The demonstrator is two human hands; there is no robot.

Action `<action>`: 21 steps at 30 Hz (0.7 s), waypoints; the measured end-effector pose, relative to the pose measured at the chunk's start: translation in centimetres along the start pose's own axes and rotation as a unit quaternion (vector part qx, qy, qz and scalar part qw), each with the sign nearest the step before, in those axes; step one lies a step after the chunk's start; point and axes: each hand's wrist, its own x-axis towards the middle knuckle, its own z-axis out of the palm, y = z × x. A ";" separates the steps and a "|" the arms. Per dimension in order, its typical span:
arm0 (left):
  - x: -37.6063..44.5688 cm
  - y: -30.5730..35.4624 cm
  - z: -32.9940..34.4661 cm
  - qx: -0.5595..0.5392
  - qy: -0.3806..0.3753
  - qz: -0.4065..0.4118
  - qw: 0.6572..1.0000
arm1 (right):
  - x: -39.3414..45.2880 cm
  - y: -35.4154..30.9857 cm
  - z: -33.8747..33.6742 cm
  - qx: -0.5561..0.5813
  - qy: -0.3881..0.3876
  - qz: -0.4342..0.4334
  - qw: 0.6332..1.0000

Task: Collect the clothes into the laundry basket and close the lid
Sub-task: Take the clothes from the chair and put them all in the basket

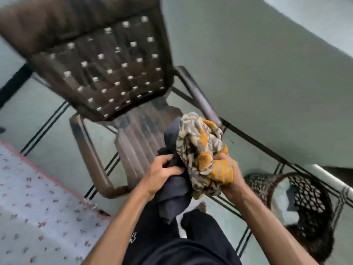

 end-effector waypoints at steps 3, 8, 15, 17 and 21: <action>0.9 -0.4 6.7 0.037 -0.083 0.008 0.996 | -2.9 0.9 -7.2 0.056 0.050 -0.037 0.996; 1.5 -1.3 20.9 0.088 -0.153 0.037 0.984 | -8.3 3.3 -20.8 0.158 0.127 -0.101 0.974; 1.0 -2.1 41.4 0.118 -0.216 0.048 0.968 | -13.3 5.2 -38.8 0.311 0.179 -0.150 0.921; 1.6 -2.5 46.0 0.116 -0.230 0.039 0.966 | -13.6 5.2 -42.9 0.347 0.185 -0.149 0.907; 4.9 -4.9 53.1 0.123 -0.244 0.000 0.962 | -12.1 5.3 -49.8 0.367 0.245 -0.128 0.888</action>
